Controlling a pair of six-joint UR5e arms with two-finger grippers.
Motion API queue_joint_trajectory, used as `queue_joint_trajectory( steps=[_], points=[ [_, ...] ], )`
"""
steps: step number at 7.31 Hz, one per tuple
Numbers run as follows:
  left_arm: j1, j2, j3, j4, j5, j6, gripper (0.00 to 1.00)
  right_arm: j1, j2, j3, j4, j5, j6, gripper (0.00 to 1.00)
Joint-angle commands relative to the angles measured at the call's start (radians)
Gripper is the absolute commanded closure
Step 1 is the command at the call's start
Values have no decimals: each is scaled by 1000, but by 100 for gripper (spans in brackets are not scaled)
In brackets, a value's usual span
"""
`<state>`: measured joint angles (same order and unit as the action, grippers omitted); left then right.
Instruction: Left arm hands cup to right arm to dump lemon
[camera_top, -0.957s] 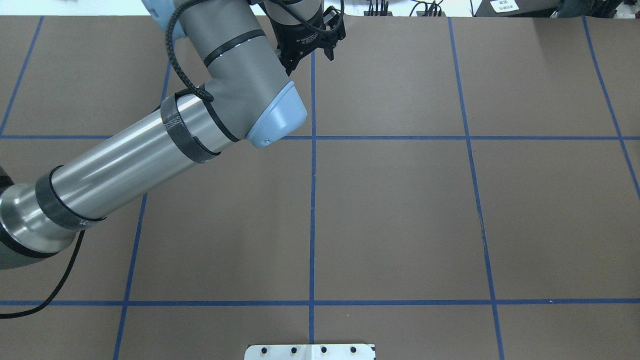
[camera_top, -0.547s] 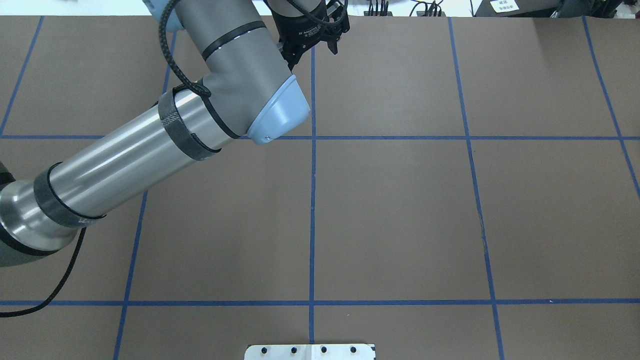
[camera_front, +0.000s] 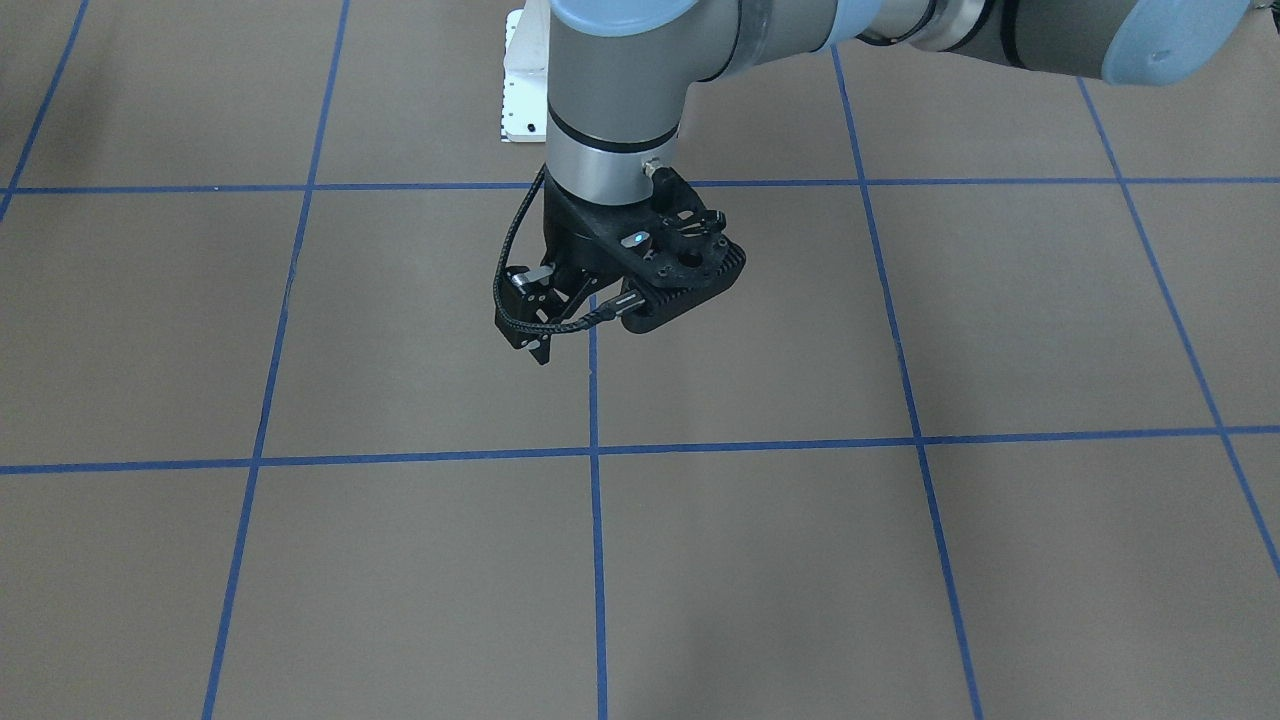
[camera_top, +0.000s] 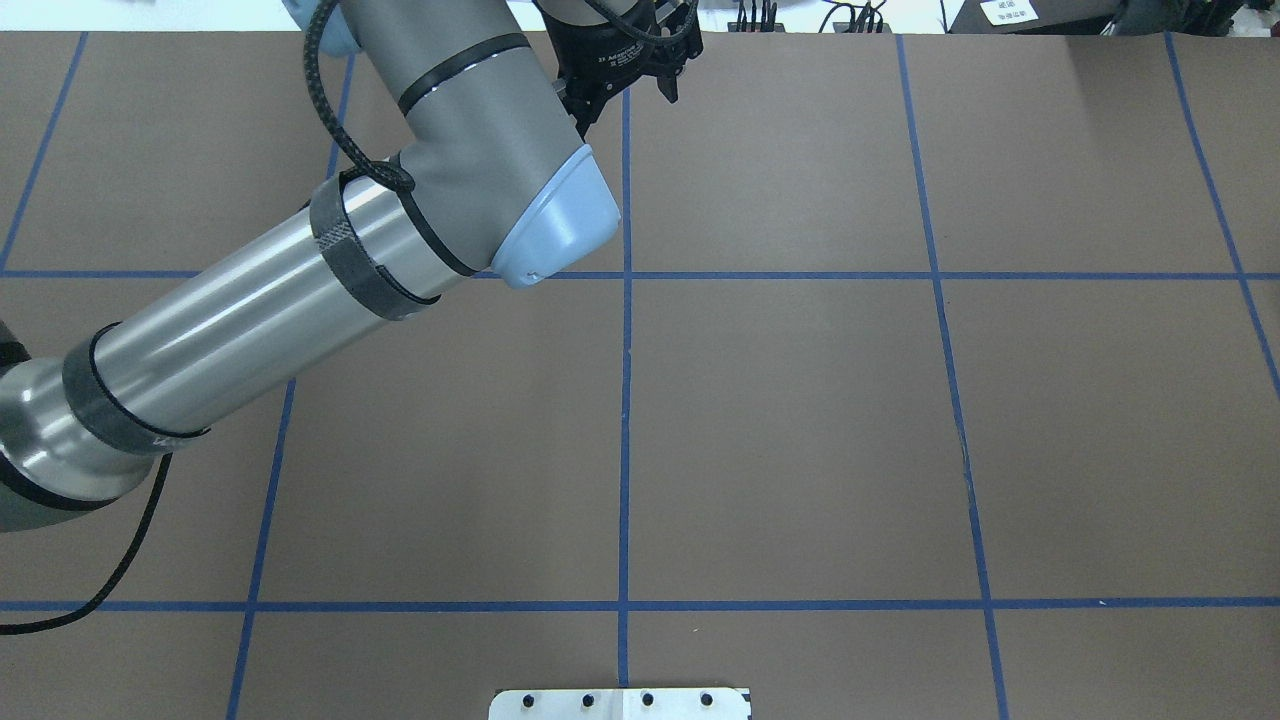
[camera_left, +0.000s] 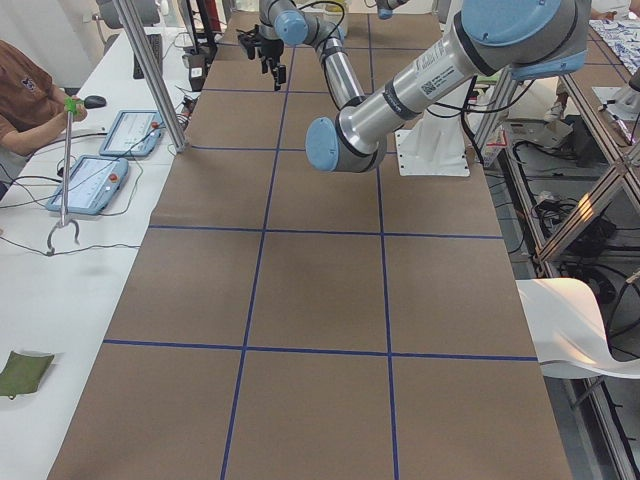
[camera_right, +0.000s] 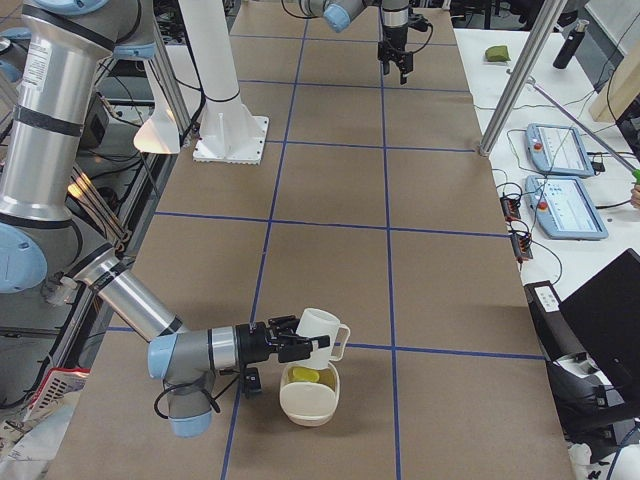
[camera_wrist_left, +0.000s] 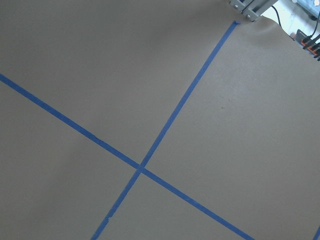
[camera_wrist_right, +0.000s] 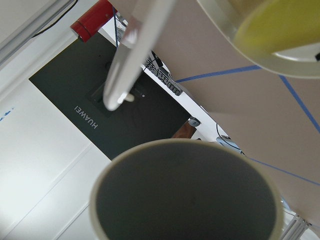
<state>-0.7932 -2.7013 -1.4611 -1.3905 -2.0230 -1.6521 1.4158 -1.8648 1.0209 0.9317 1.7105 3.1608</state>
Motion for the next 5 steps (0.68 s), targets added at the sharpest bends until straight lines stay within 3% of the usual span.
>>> queue_joint_trajectory(
  steps=[1,3,5],
  points=[
    [-17,1,-4,-1,6,2,0,9,3,4,15,-3,103,76],
    [-21,0,-4,-1,6,2,0,14,4,33,12,12,96,75],
    [-20,-2,-4,-1,4,3,0,12,-2,132,-55,44,65,74]
  ],
)
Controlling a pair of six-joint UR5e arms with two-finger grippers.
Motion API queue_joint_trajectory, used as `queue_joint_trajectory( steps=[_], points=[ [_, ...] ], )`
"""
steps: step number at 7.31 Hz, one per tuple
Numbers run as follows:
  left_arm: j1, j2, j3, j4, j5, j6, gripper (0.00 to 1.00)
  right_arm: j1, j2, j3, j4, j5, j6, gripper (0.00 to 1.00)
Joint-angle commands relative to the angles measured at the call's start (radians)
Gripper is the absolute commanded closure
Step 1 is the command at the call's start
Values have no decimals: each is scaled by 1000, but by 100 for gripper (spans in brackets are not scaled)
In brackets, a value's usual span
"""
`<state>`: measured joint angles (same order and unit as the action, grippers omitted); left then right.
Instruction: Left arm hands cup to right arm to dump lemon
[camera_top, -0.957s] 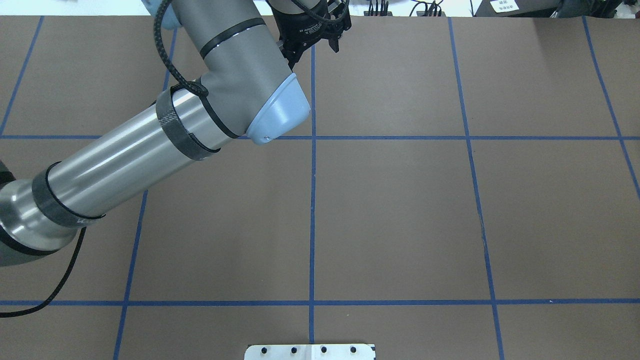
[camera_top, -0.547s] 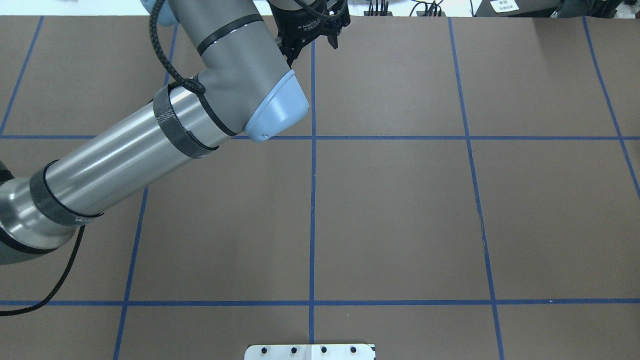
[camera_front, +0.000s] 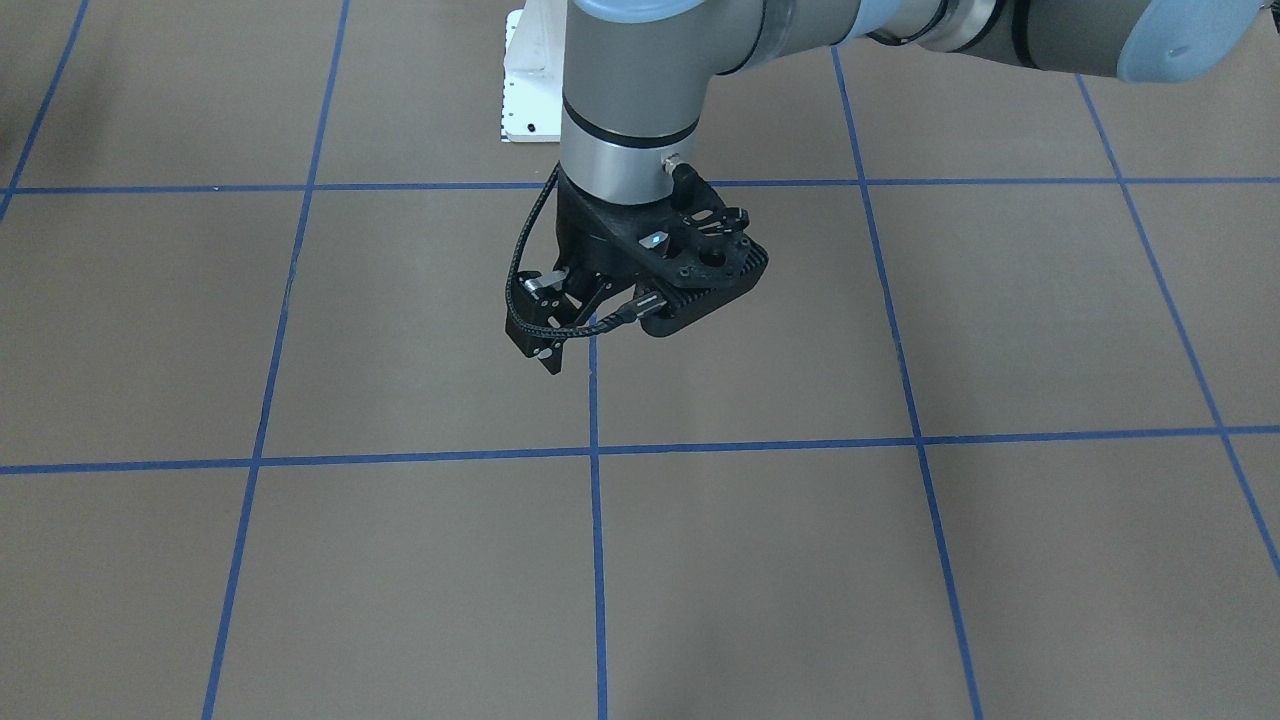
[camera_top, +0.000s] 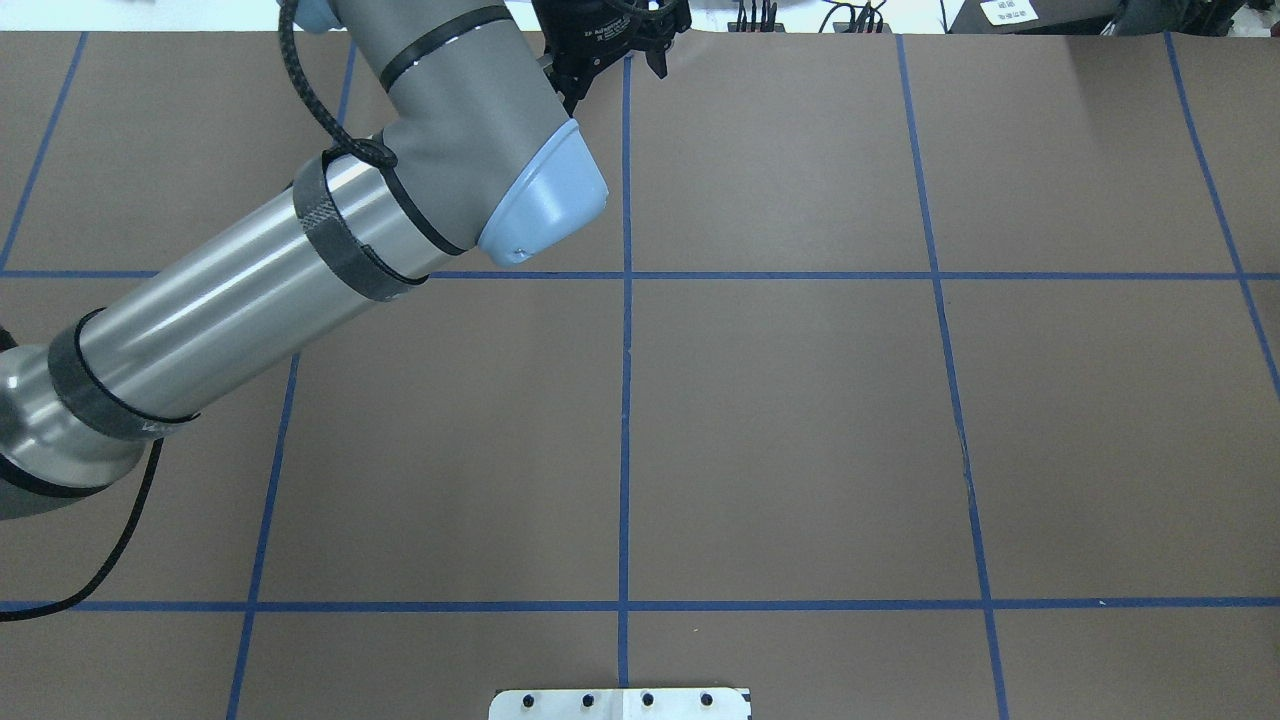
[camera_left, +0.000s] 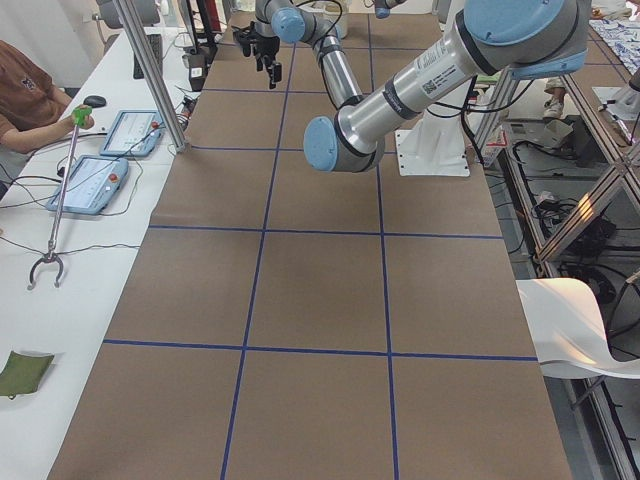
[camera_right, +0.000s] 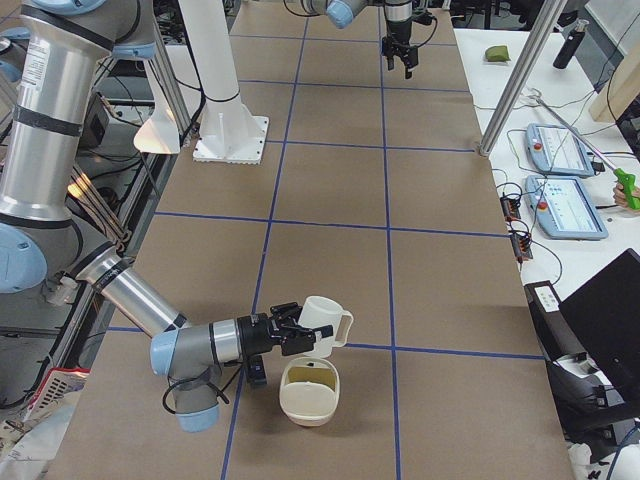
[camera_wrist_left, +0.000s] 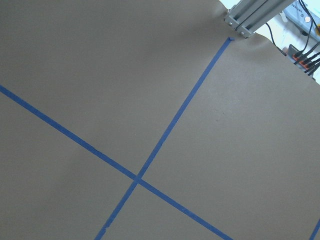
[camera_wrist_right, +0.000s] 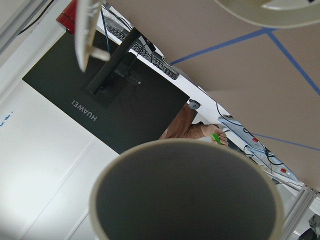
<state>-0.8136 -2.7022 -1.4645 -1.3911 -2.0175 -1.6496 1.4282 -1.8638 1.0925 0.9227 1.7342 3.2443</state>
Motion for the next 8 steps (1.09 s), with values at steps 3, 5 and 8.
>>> queue_joint_trajectory(
  steps=[3,5,8],
  points=[
    [4,2,3,-2,-7,1,0,-8,9,269,-301,73,-216,70],
    [8,10,3,-3,-6,1,0,-63,81,317,-428,73,-460,65],
    [10,15,12,-8,-4,2,0,-193,219,320,-572,64,-828,61]
  ],
)
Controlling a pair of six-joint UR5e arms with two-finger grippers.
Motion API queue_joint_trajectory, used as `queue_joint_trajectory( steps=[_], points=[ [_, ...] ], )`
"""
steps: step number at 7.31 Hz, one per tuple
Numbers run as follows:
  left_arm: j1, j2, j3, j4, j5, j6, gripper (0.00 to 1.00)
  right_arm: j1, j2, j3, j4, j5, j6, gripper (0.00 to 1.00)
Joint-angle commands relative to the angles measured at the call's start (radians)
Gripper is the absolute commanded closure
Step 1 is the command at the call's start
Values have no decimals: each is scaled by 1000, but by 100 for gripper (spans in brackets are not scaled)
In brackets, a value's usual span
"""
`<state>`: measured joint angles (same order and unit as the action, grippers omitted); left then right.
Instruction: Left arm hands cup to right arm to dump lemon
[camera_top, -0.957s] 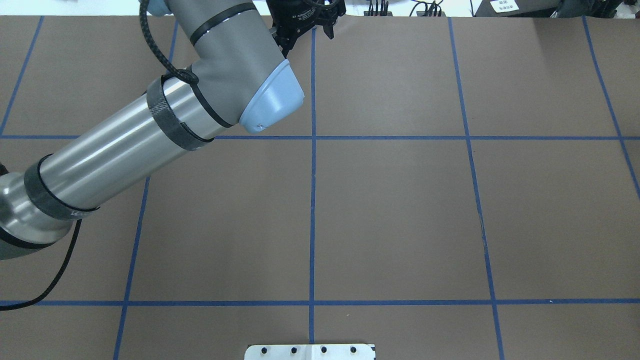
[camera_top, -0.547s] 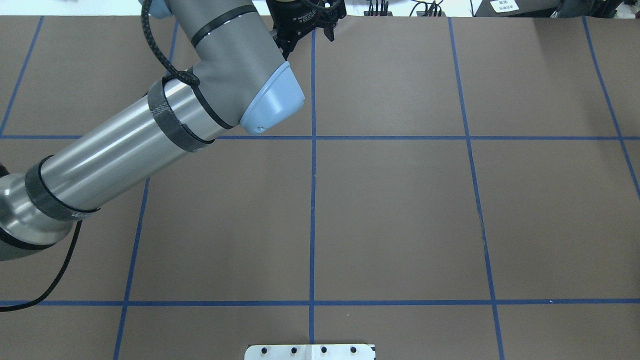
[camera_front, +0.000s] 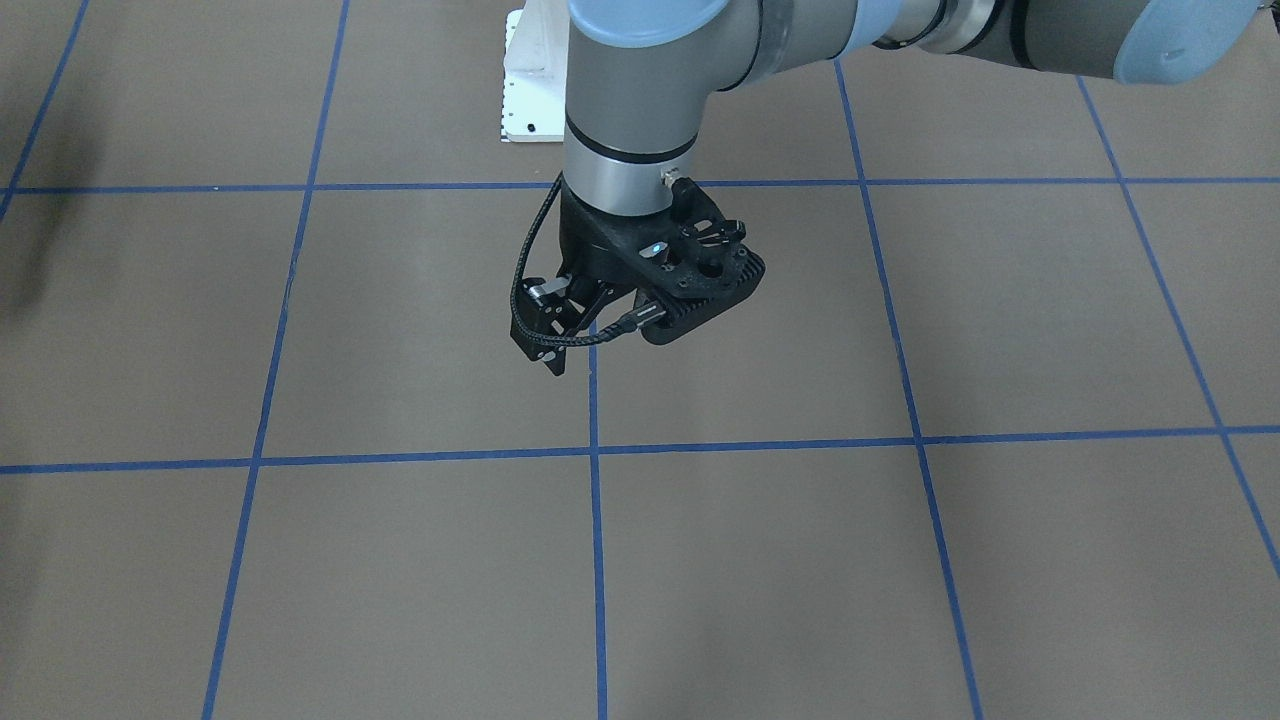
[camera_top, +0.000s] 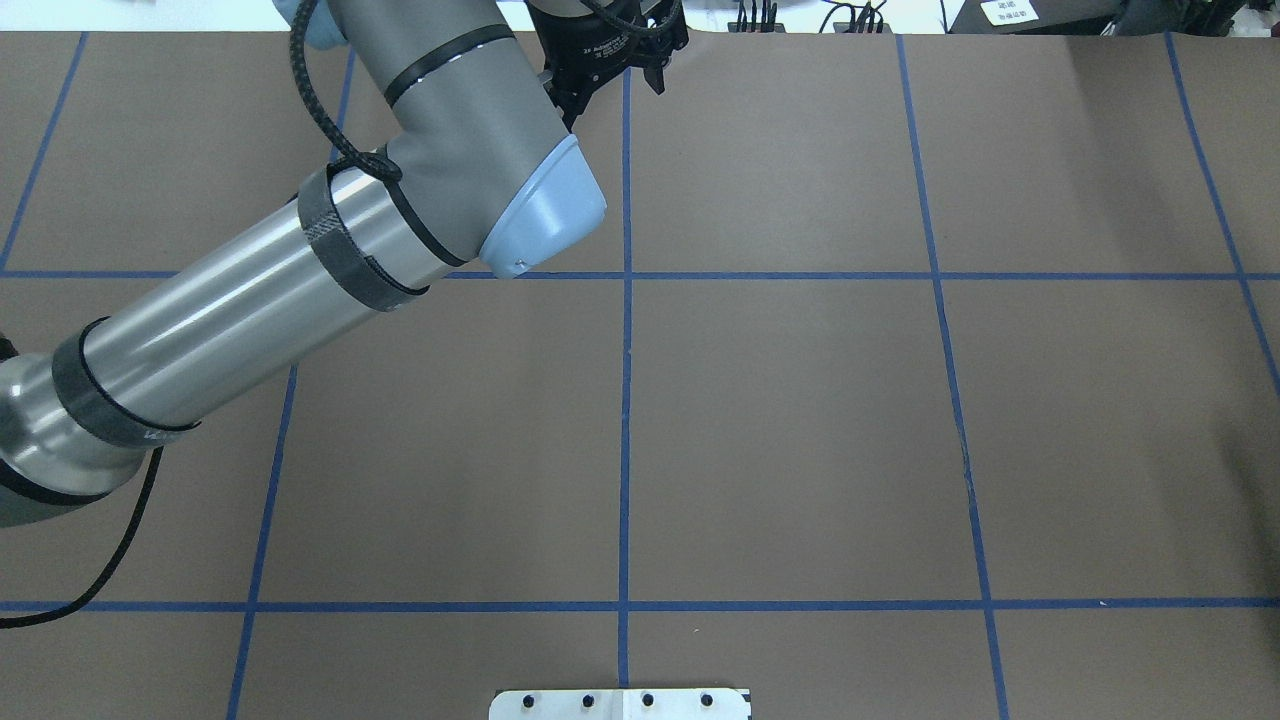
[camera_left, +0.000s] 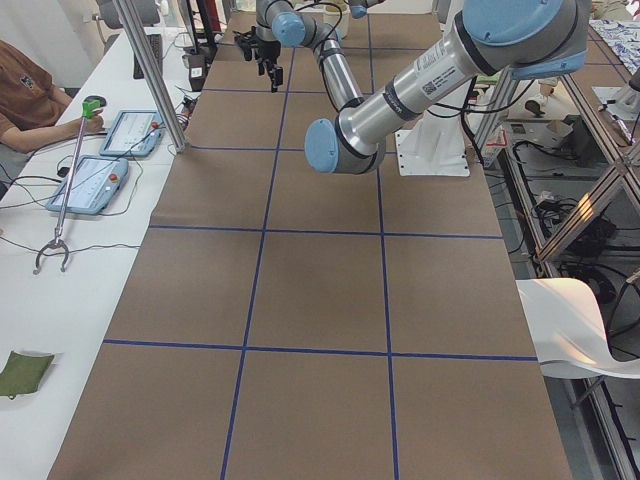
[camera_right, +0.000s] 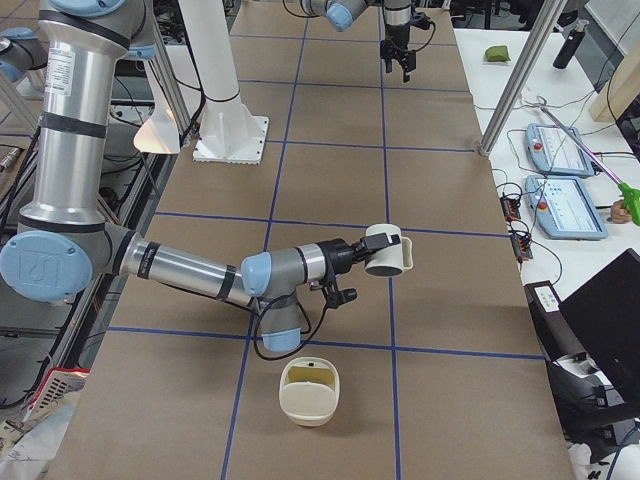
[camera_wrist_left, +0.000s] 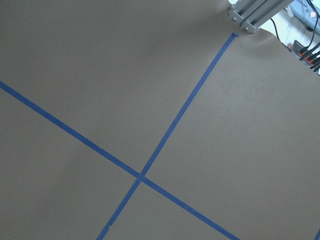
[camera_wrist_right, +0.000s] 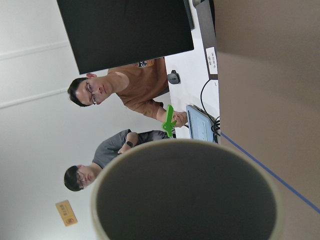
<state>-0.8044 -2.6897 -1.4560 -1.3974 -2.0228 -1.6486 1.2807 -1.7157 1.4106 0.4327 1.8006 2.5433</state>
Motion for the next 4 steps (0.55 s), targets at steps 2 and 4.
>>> queue_joint_trajectory(
  steps=[2,4],
  points=[
    [2,7,6,-2,-1,7,0,-142,193,1,-269,-13,-426,62],
    [5,5,22,-11,-2,7,0,-229,342,2,-463,-90,-595,62]
  ],
)
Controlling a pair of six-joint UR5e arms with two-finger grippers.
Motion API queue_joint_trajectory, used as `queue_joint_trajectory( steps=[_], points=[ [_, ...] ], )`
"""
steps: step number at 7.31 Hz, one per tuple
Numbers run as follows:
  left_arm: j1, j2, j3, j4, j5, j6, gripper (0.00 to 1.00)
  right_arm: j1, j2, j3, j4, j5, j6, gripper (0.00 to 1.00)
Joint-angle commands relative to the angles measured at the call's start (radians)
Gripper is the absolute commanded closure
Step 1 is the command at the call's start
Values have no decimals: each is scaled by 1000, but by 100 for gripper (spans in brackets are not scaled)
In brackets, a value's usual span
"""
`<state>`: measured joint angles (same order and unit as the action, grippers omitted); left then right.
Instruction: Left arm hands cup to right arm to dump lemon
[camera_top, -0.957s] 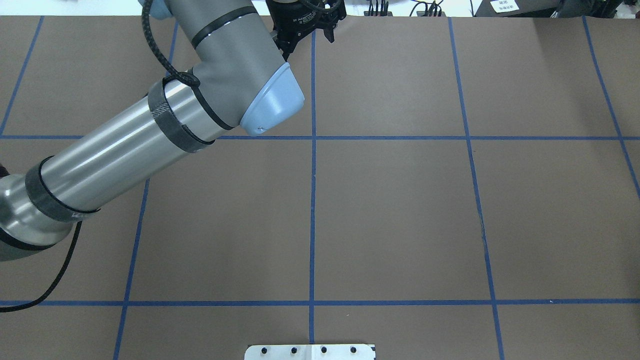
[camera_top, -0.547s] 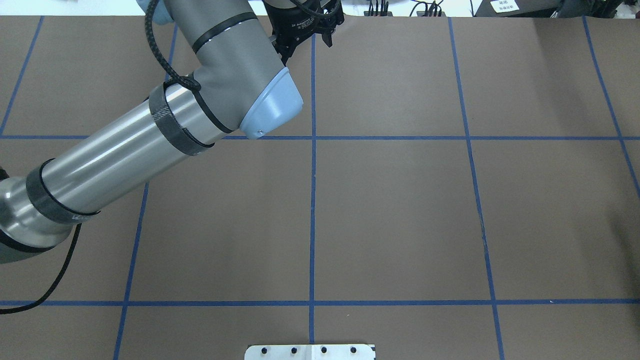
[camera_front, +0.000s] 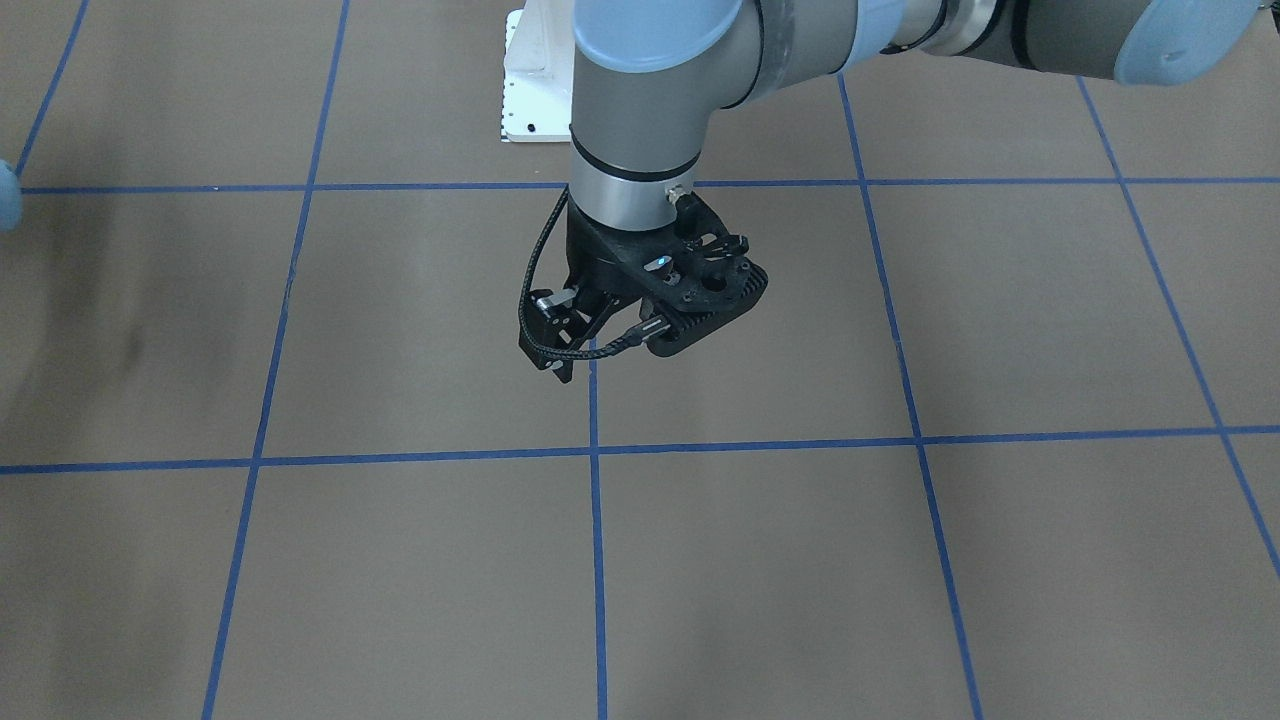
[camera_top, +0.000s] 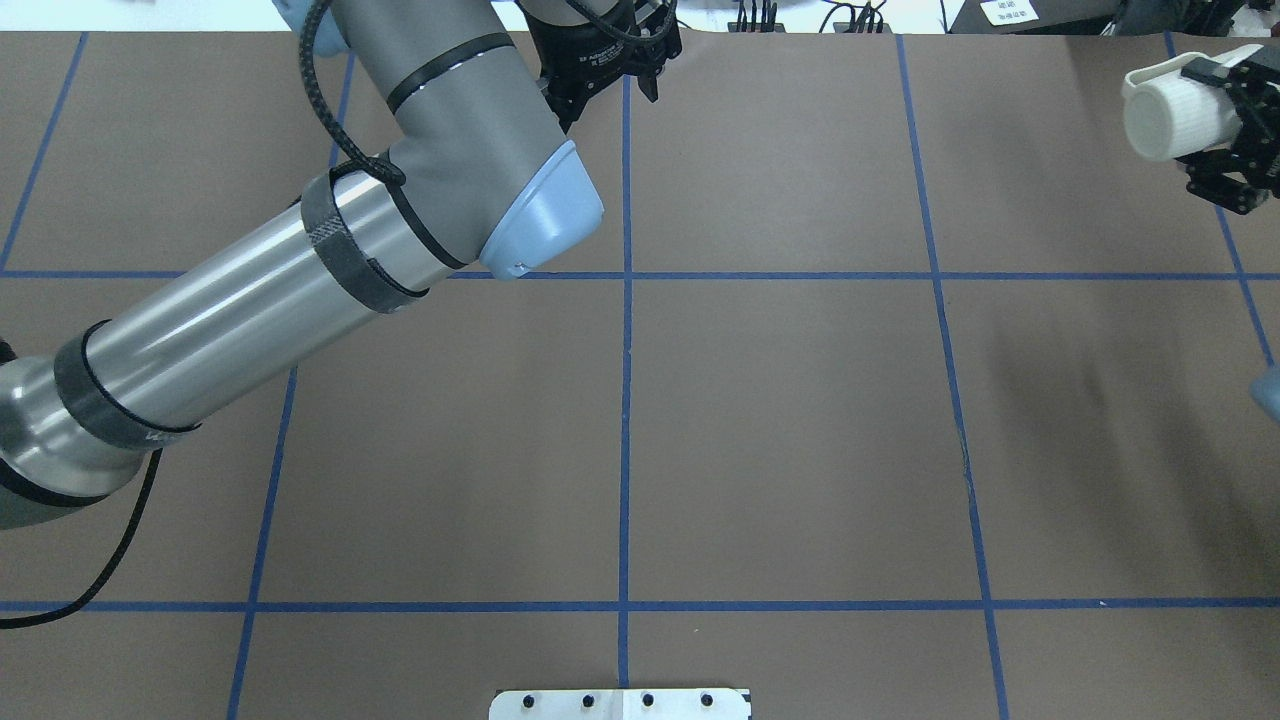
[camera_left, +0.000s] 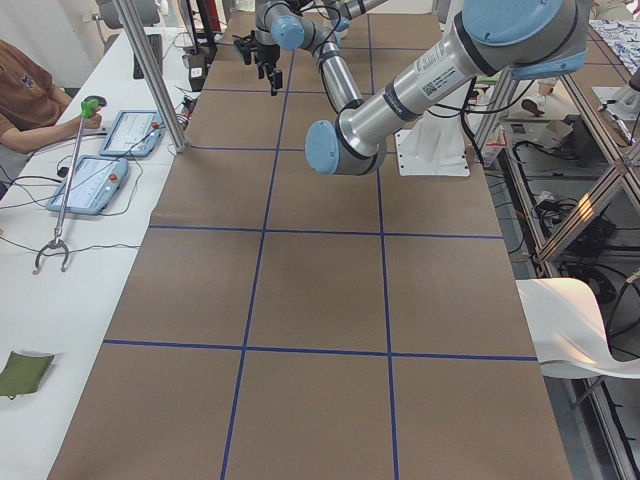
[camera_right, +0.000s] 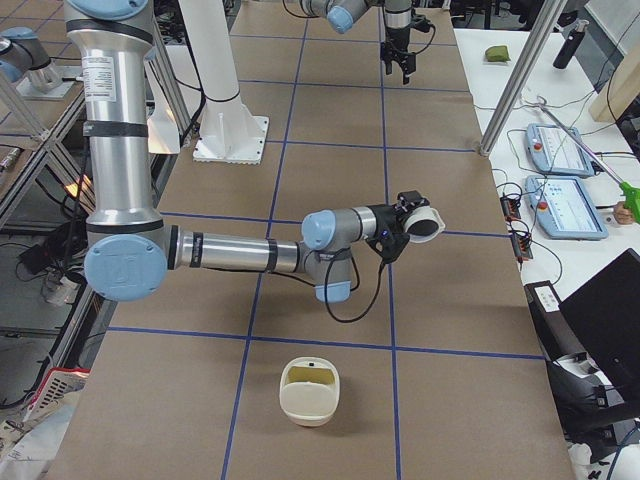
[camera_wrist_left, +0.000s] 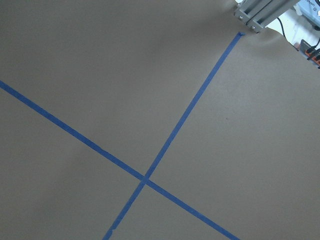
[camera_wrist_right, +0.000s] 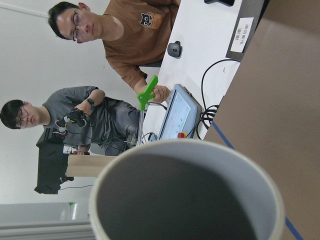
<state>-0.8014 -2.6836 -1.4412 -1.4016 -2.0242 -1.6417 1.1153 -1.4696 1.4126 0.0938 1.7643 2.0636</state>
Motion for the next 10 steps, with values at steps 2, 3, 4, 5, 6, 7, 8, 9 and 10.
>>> queue_joint_trajectory(
  steps=[2,3,4,5,6,7,8,9,10],
  points=[
    [36,1,13,-75,2,-16,0,-232,229,3,-295,-292,-225,63],
    [36,-5,19,-76,7,-39,1,-317,295,9,-401,-395,-312,65],
    [36,-12,45,-77,19,-50,2,-384,305,52,-508,-442,-392,65],
    [36,-30,71,-77,39,-47,3,-438,346,92,-625,-516,-423,65],
    [36,-59,111,-73,41,-44,4,-509,385,139,-823,-605,-466,68],
    [36,-100,163,-67,41,-43,5,-553,432,163,-970,-655,-564,68],
    [34,-105,171,-66,41,-40,5,-602,434,166,-1005,-705,-645,69],
    [31,-105,173,-66,41,-40,5,-658,434,158,-1006,-764,-754,70],
    [30,-105,173,-66,41,-40,5,-672,433,157,-1006,-781,-773,71]
  ],
)
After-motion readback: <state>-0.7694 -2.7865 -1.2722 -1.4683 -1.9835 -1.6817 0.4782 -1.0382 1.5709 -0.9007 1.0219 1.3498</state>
